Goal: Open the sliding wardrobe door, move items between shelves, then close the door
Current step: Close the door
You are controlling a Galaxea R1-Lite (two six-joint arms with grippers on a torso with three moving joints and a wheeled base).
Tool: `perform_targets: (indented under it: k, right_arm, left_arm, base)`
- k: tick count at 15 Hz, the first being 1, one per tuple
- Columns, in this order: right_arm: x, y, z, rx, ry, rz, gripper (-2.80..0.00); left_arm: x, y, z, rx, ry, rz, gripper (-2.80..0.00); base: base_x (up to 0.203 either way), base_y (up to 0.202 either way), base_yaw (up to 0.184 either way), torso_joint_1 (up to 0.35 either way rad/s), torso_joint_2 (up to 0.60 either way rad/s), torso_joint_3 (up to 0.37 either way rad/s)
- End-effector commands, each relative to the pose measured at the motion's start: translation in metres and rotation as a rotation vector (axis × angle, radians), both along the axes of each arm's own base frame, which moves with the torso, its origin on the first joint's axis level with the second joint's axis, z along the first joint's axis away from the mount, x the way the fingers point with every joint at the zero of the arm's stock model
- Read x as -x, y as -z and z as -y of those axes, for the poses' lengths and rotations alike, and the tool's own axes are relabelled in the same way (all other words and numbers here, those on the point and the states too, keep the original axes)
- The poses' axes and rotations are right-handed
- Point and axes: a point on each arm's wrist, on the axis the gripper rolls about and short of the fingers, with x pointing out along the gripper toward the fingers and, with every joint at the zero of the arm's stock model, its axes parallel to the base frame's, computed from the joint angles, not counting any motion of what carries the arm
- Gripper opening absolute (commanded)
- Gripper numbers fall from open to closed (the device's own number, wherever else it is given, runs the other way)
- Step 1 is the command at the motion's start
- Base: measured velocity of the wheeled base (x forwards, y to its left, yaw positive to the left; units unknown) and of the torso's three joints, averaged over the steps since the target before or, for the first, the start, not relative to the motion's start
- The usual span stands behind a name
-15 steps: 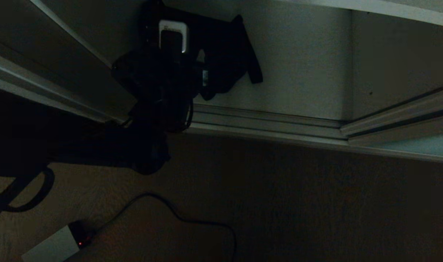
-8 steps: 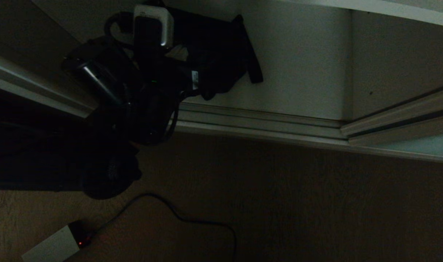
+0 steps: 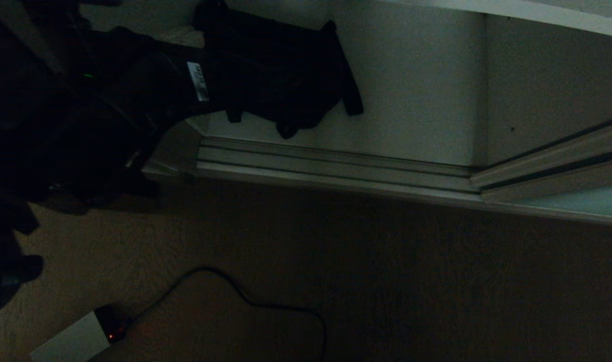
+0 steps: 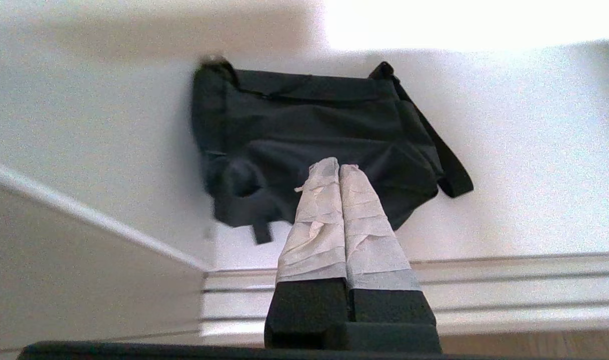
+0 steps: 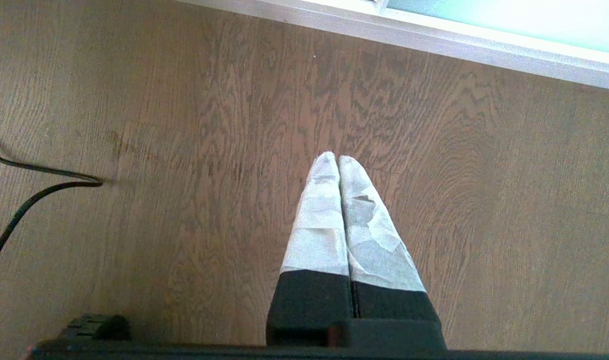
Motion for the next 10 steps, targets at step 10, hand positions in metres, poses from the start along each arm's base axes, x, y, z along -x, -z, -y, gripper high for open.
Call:
perform_targets:
  k: [10]
  right_arm:
    - [0.000,0.000,0.000,0.001,-0.001,0.003,-2.80]
  left_arm:
    - [0.074,-0.038,-0.062,0.009,-0.141,-0.079,-2.80]
  base:
    - [0.000,0.000,0.000,0.000,0.00,0.000]
